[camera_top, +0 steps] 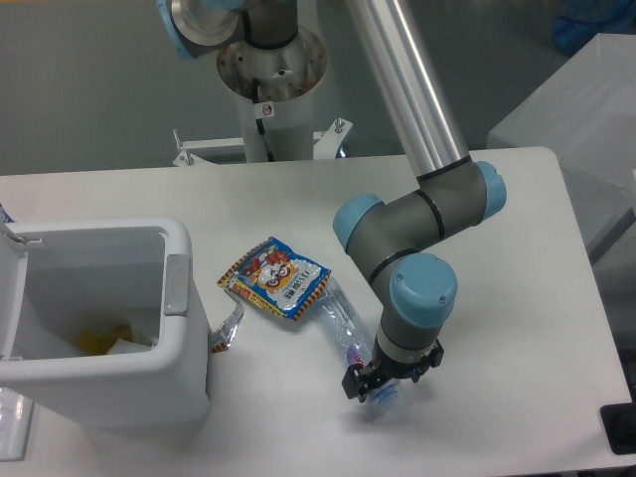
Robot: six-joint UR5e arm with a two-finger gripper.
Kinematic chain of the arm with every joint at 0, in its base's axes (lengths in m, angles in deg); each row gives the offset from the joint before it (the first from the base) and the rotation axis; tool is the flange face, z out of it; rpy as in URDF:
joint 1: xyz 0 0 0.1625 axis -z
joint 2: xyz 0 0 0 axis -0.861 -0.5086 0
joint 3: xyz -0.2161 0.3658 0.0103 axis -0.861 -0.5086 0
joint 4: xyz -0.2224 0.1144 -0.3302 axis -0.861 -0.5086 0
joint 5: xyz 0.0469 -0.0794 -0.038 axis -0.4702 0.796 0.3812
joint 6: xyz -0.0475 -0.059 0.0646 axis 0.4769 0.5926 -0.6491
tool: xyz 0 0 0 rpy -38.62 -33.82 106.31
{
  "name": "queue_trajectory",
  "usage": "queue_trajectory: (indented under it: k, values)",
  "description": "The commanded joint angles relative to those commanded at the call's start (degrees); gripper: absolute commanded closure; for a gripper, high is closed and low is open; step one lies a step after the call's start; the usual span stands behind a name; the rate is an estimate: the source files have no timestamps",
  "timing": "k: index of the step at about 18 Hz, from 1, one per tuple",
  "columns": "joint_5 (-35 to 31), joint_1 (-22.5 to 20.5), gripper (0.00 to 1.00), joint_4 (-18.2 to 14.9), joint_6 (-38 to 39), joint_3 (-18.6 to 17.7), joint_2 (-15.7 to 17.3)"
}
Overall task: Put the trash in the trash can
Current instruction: 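Close the gripper around the bottle's cap end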
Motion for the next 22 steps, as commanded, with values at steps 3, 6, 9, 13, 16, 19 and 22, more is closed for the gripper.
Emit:
queue_trajectory:
  k: [3, 6, 9, 13, 16, 19, 22]
  values:
    - [-1.32, 0.09, 0.00, 1.14, 0.09, -0.09, -0.70]
    - [-2.20, 0.70, 0.00, 2.11, 0.00, -0.35, -0.88]
    - [-2.46, 0.70, 0.16, 2.02, 0.00, -0.44, -0.97]
    - [-2.90, 0.79, 0.21, 1.93, 0.00, -0.70, -0.97]
    - [-3.43, 0.97, 0.27, 1.93, -0.09, -0.97, -0.79]
    - [-3.52, 1.06, 0.29, 2.02, -0.18, -0.97, -0.79]
    - [-3.52, 1.14, 0.30, 1.94, -0.26, -1.05, -0.70]
